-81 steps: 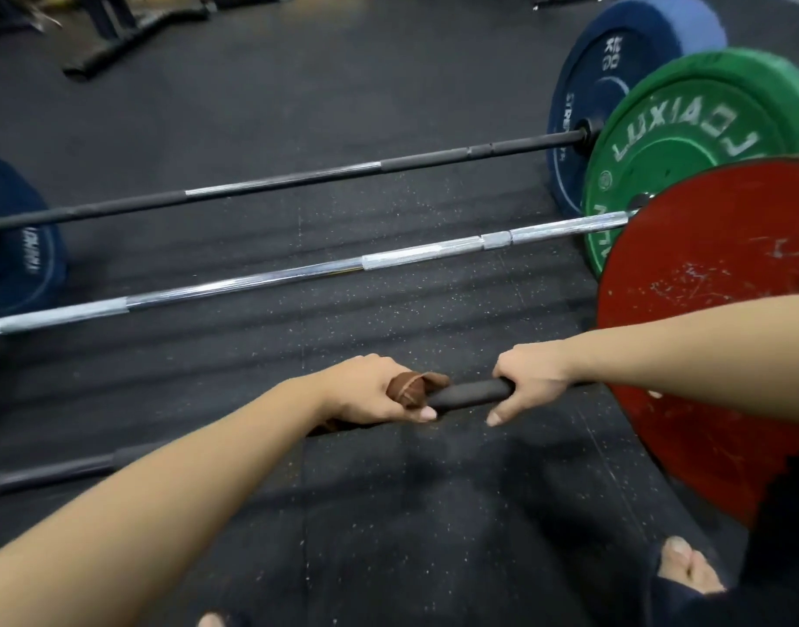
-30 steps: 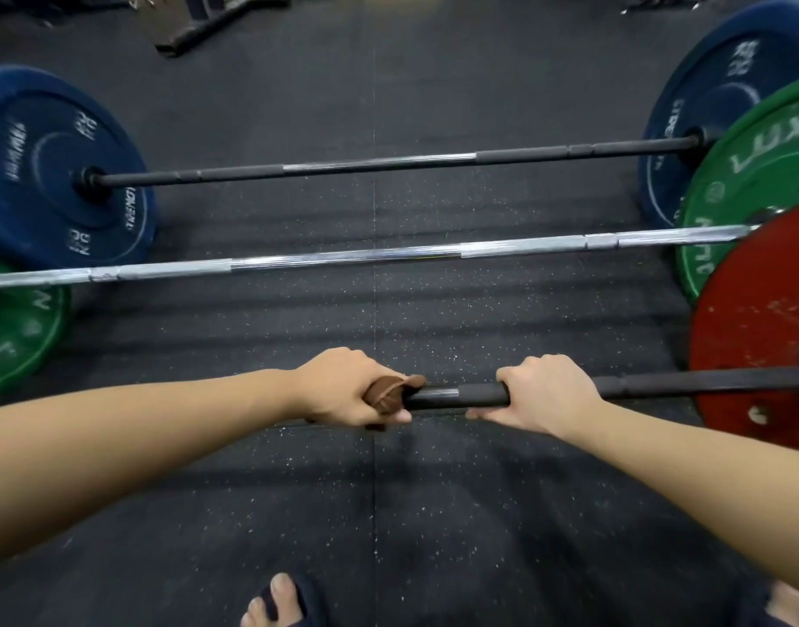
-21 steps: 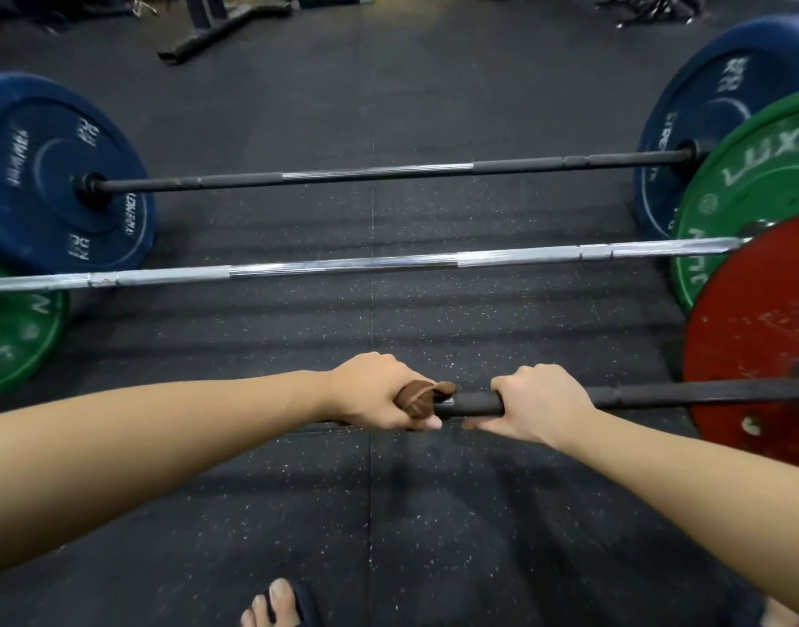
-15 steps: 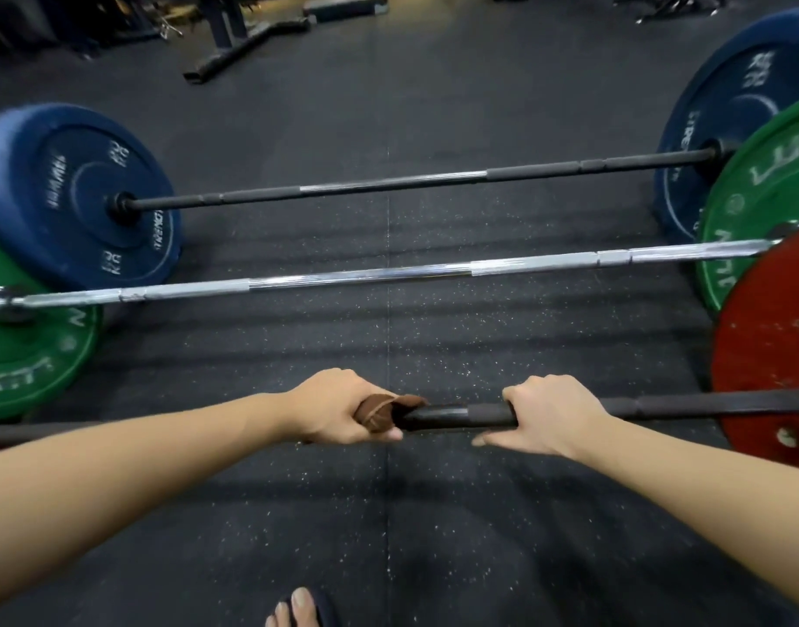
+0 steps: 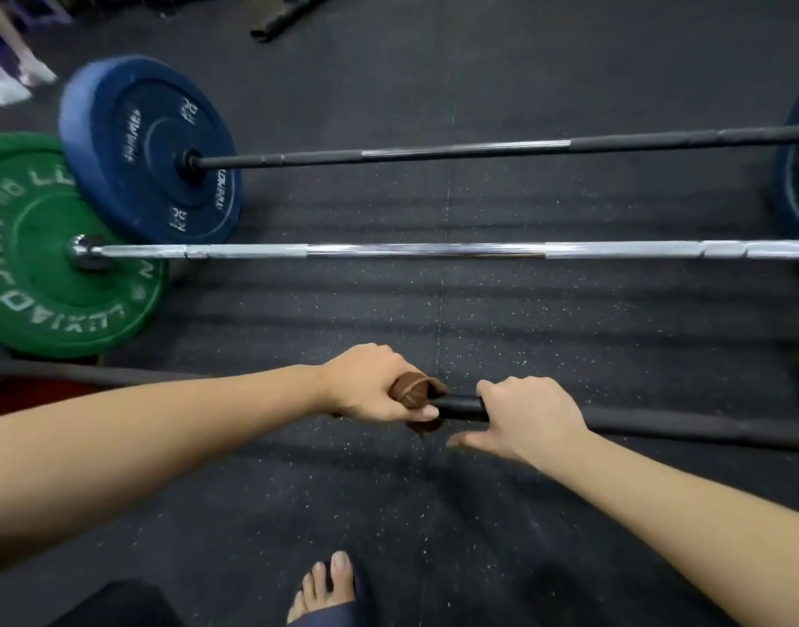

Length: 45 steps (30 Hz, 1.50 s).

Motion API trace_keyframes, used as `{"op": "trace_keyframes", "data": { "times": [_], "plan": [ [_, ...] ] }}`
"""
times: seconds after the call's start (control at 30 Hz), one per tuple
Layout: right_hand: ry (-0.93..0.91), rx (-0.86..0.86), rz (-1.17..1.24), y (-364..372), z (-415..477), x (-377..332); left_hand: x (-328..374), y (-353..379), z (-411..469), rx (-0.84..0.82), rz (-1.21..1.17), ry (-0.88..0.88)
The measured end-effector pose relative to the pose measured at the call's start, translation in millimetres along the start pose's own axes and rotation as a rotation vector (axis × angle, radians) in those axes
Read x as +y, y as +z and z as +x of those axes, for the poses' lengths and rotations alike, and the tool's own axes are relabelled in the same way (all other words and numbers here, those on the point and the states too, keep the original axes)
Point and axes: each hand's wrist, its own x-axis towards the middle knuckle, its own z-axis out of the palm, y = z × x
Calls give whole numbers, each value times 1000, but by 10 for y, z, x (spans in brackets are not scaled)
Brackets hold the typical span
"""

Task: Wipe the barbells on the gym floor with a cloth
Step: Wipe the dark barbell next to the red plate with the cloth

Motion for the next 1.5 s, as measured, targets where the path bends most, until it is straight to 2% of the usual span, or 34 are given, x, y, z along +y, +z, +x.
{"op": "trace_keyframes", "data": {
  "times": [0.27,0.4,0.6,0.77,0.93,1.17,1.23,1.4,1.5],
  "plan": [
    [62,-8,-15,2,50,-25,-190,30,-88,51,11,84],
    [-10,55,-67,12,38,-45,-478,2,-371,55,-34,-14],
    [-9,5,-29,-32,91,-180,-921,31,-693,79,-17,-190],
    [15,-3,-33,-23,108,-178,-637,36,-516,41,26,-127],
    [29,14,-41,-37,114,-180,-266,43,-366,89,43,-3],
    [28,-16,-60,-56,113,-190,-480,10,-552,97,-64,-12],
    [28,-24,-56,-64,113,-192,-590,-41,-650,80,-59,-34],
    [25,-8,-60,-55,116,-193,-1030,32,-851,146,79,-250],
    [27,22,-64,-41,109,-197,-957,60,-785,148,98,-244]
  ]
}}
